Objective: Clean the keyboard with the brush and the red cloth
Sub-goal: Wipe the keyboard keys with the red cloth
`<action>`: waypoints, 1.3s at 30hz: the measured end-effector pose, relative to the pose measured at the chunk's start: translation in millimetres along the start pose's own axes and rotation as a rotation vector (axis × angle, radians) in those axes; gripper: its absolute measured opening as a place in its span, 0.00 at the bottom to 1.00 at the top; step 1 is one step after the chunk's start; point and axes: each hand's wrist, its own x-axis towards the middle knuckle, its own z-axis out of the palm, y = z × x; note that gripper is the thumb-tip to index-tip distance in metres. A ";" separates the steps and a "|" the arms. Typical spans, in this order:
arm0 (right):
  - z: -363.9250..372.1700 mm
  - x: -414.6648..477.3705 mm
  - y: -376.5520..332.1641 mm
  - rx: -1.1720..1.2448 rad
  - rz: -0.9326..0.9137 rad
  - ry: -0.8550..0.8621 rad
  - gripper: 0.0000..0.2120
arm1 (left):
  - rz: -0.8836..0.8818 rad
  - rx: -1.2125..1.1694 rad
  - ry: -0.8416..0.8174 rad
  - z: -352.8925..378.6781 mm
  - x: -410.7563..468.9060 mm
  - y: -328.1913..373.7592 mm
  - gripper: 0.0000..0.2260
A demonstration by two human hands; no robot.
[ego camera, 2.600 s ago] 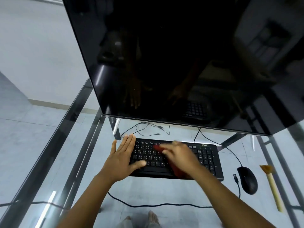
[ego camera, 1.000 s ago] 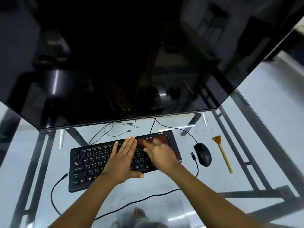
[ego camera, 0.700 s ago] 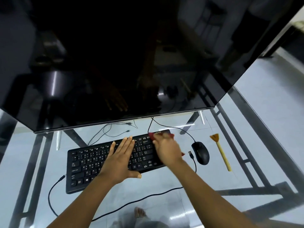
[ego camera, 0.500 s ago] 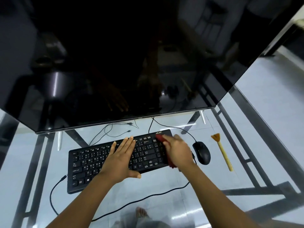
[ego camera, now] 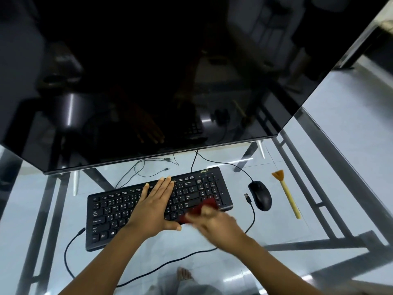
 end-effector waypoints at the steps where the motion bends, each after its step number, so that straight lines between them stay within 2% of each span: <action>1: 3.9 -9.7 0.2 0.036 -0.026 -0.128 0.16 | 0.004 -0.004 -0.004 0.9 0.0 2.1 0.56; 2: 4.6 -17.3 9.8 0.052 0.014 -0.151 0.15 | 0.011 -0.006 -0.009 1.4 1.3 4.7 0.56; 3: 3.0 -23.0 22.2 0.065 0.089 -0.079 0.15 | 0.020 -0.007 -0.013 0.9 3.2 7.1 0.57; 5: 0.3 -32.8 43.6 0.118 0.266 0.163 0.14 | 0.026 -0.004 -0.018 -0.9 5.4 8.6 0.57; 7: 2.8 -32.8 45.5 0.208 0.317 0.362 0.14 | 0.005 0.002 -0.018 -1.5 3.3 3.3 0.57; 9: 9.8 -21.7 26.3 0.218 0.311 0.419 0.15 | -0.012 0.012 -0.023 -1.8 0.1 -1.8 0.57; 14: 18.9 -8.3 9.8 0.049 0.194 0.258 0.15 | 0.005 0.014 -0.027 1.2 0.0 2.5 0.57; 15: 10.6 -5.6 18.7 0.028 0.239 0.283 0.15 | 0.006 0.009 -0.029 1.1 0.4 3.0 0.57; 18: -5.4 4.3 39.4 0.039 0.548 0.430 0.13 | 0.000 0.022 -0.035 -0.6 0.8 -1.8 0.58; 19: -4.9 9.4 35.3 0.036 0.560 0.419 0.13 | -0.004 0.022 -0.036 -0.2 0.0 -2.9 0.59; 23: 3.3 27.2 6.5 -0.067 0.159 0.112 0.16 | -0.006 -0.006 -0.042 5.1 -3.0 0.4 0.59; 24: -5.3 35.0 14.8 -0.075 0.172 0.097 0.16 | -0.002 -0.007 -0.042 5.5 -2.3 1.2 0.59; 27: -31.2 59.6 53.1 -0.118 0.566 0.255 0.14 | 0.005 0.006 -0.041 3.1 -1.4 -0.6 0.59; 28: -33.2 65.6 53.8 -0.113 0.637 0.279 0.14 | 0.005 0.016 -0.042 2.2 -1.8 -1.8 0.59; 29: -32.8 71.9 45.7 -0.090 0.617 0.274 0.13 | 0.003 0.024 -0.038 1.8 -1.9 -2.8 0.59; 32: -23.9 76.4 20.1 -0.085 0.385 0.128 0.12 | 0.005 0.021 -0.023 2.3 1.0 -1.9 0.59; 33: -29.0 75.6 25.4 -0.088 0.406 0.118 0.12 | 0.011 0.017 -0.021 2.3 2.3 -0.2 0.59; 36: -42.9 79.5 51.9 -0.110 0.634 0.189 0.12 | 0.023 0.005 -0.028 3.7 3.2 2.1 0.59; 37: -41.1 83.5 47.0 -0.128 0.620 0.187 0.12 | 0.019 0.003 -0.025 4.2 2.1 0.7 0.58; 39: -31.8 90.4 22.1 -0.089 0.460 0.130 0.12 | 0.008 0.005 -0.018 4.7 -0.5 -2.9 0.59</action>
